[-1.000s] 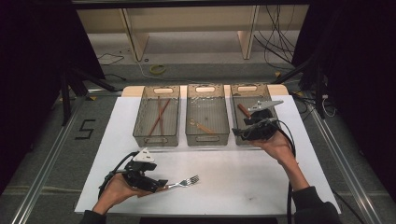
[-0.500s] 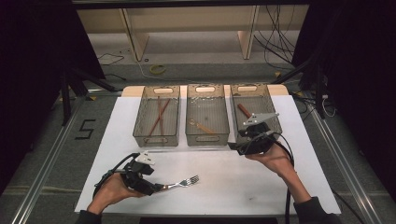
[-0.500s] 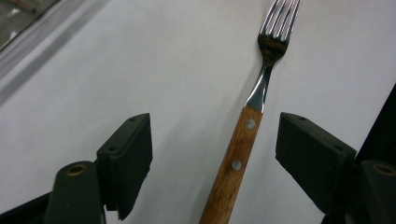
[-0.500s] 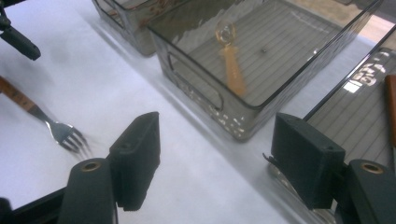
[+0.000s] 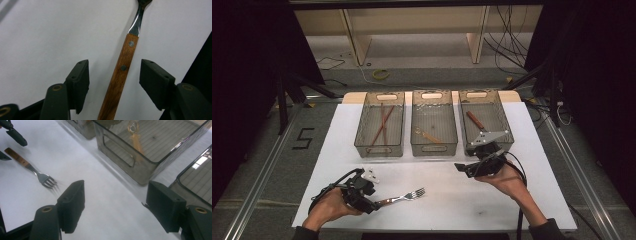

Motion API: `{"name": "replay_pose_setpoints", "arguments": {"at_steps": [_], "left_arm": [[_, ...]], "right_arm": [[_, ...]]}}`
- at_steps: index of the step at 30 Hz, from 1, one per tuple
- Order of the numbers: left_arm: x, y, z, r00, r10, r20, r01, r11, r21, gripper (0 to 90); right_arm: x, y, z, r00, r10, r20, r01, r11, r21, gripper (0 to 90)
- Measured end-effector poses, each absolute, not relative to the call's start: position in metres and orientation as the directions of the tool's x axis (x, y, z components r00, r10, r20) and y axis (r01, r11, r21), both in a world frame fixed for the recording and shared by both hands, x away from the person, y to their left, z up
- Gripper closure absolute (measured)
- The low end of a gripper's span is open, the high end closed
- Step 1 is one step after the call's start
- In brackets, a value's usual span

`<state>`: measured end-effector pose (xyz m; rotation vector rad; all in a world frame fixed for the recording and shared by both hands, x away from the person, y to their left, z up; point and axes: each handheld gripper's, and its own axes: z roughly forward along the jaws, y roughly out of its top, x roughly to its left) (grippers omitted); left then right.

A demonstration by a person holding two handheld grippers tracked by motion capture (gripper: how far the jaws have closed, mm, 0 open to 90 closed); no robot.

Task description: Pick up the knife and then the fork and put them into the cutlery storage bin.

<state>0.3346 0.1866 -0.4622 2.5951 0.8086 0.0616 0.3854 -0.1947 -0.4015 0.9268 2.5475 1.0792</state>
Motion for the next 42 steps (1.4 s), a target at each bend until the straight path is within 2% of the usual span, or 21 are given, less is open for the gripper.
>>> {"name": "replay_pose_setpoints", "arguments": {"at_steps": [31, 42], "left_arm": [[0.329, 0.175, -0.471, 0.884, 0.467, -0.01, 0.442, -0.829, 0.344, 68.7], [0.327, 0.175, -0.471, 0.906, 0.424, 0.002, 0.395, -0.847, 0.356, 75.2]], "right_arm": [[0.377, -0.196, -0.412, -0.787, 0.613, 0.067, 0.48, 0.541, 0.69, 32.0], [0.377, -0.196, -0.412, -0.788, 0.612, 0.064, 0.479, 0.544, 0.689, 32.5]]}}
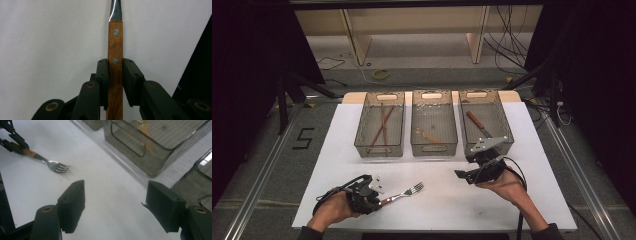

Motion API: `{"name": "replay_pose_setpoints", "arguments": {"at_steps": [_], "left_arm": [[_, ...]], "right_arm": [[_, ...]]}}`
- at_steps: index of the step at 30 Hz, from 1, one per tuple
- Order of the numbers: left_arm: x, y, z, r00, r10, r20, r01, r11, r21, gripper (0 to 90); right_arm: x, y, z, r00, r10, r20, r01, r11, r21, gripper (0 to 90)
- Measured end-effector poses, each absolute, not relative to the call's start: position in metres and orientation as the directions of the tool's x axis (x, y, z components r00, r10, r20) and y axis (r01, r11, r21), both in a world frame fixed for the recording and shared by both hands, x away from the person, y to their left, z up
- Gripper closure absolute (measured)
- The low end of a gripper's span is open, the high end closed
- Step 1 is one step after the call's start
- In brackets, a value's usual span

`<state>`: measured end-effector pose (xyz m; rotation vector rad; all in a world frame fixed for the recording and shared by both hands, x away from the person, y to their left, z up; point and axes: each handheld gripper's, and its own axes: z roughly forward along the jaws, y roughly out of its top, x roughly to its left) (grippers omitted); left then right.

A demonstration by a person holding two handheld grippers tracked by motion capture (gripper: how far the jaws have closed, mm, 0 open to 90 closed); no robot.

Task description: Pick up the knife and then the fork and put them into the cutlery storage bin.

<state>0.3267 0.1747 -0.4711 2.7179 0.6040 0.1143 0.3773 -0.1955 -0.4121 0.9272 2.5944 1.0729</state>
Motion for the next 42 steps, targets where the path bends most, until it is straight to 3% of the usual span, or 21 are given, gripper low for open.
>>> {"name": "replay_pose_setpoints", "arguments": {"at_steps": [20, 32, 42], "left_arm": [[0.329, 0.161, -0.456, 0.901, 0.432, 0.047, 0.363, -0.806, 0.468, 75.6], [0.336, 0.114, -0.444, 0.947, 0.312, 0.074, 0.245, -0.854, 0.46, 75.6], [0.33, 0.093, -0.439, 0.966, 0.245, 0.084, 0.18, -0.869, 0.461, 75.6]], "right_arm": [[0.373, -0.188, -0.406, -0.809, 0.584, 0.062, 0.446, 0.541, 0.713, 32.8], [0.358, -0.154, -0.395, -0.886, 0.463, 0.007, 0.321, 0.603, 0.73, 32.7], [0.351, -0.123, -0.412, -0.946, 0.323, -0.019, 0.231, 0.716, 0.659, 33.9]]}}
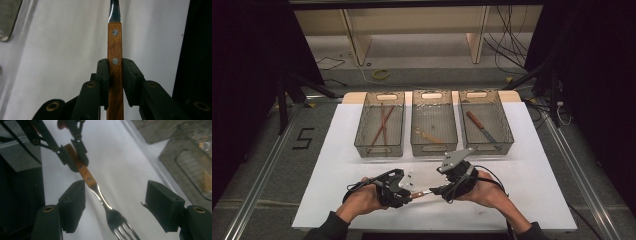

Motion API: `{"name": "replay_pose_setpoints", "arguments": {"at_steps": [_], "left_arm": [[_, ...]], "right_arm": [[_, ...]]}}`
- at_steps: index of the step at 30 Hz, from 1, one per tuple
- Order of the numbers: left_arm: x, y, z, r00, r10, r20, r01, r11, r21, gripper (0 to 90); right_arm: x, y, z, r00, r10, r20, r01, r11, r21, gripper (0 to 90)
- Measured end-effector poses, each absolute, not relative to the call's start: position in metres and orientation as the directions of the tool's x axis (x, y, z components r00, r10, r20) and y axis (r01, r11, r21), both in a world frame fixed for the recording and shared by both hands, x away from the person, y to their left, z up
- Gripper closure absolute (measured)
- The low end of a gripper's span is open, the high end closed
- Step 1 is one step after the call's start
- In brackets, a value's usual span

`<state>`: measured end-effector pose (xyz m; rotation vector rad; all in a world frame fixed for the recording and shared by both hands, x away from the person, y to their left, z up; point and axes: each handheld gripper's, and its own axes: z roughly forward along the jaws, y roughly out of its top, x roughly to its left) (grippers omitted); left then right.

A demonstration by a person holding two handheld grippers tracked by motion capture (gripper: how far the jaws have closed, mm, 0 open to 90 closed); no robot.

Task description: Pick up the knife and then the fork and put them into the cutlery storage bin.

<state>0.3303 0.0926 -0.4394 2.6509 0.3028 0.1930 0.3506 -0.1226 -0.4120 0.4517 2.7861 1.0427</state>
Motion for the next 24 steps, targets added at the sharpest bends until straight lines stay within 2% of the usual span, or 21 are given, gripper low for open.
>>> {"name": "replay_pose_setpoints", "arguments": {"at_steps": [4, 11, 24], "left_arm": [[0.329, 0.089, -0.436, 0.97, 0.229, 0.088, 0.162, -0.868, 0.469, 75.5], [0.323, 0.084, -0.432, 0.975, 0.205, 0.086, 0.14, -0.866, 0.48, 75.5], [0.32, 0.082, -0.43, 0.981, 0.169, 0.092, 0.105, -0.87, 0.482, 75.5]], "right_arm": [[0.348, -0.113, -0.42, -0.965, 0.262, -0.015, 0.196, 0.755, 0.625, 35.0], [0.345, -0.103, -0.43, -0.976, 0.218, -0.018, 0.168, 0.797, 0.58, 39.9], [0.338, -0.097, -0.438, -0.99, 0.14, -0.008, 0.111, 0.819, 0.564, 61.4]]}}
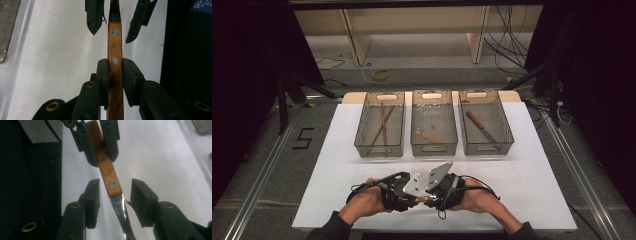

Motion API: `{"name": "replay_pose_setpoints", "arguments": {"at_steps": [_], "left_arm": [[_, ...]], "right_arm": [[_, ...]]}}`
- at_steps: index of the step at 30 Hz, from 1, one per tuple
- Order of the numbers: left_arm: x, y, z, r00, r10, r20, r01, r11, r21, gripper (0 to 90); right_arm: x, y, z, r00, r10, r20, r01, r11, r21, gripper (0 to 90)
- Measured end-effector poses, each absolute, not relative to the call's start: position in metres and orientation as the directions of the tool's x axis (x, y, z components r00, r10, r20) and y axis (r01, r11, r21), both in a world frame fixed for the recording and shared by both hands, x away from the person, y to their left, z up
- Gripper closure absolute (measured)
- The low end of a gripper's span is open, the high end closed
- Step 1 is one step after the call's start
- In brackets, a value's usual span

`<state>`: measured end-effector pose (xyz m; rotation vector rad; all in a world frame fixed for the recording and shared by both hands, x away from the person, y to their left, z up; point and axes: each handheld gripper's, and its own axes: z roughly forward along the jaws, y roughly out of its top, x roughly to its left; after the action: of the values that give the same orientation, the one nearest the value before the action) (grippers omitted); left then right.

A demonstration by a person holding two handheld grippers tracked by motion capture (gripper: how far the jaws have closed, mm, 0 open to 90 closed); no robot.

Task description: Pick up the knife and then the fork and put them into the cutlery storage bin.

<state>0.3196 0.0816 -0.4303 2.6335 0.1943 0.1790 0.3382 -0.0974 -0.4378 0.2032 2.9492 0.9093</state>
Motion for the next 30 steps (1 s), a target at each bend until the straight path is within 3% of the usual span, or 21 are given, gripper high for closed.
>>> {"name": "replay_pose_setpoints", "arguments": {"at_steps": [6, 16, 23, 30], "left_arm": [[0.318, 0.081, -0.43, 0.985, 0.147, 0.093, 0.086, -0.876, 0.475, 75.5], [0.315, 0.081, -0.432, 0.992, 0.072, 0.102, 0.016, -0.884, 0.468, 74.9], [0.319, 0.084, -0.432, 0.989, 0.106, 0.102, 0.041, -0.862, 0.505, 71.4], [0.328, 0.096, -0.423, 0.957, 0.267, 0.116, 0.142, -0.777, 0.613, 43.2]], "right_arm": [[0.336, -0.096, -0.441, -0.994, 0.113, 0.0, 0.094, 0.827, 0.554, 70.9], [0.335, -0.097, -0.445, -0.998, 0.045, 0.035, 0.057, 0.833, 0.55, 77.4], [0.335, -0.098, -0.444, -0.998, 0.053, 0.03, 0.061, 0.831, 0.554, 78.5], [0.341, -0.107, -0.441, -0.995, 0.104, 0.005, 0.089, 0.829, 0.553, 78.5]]}}
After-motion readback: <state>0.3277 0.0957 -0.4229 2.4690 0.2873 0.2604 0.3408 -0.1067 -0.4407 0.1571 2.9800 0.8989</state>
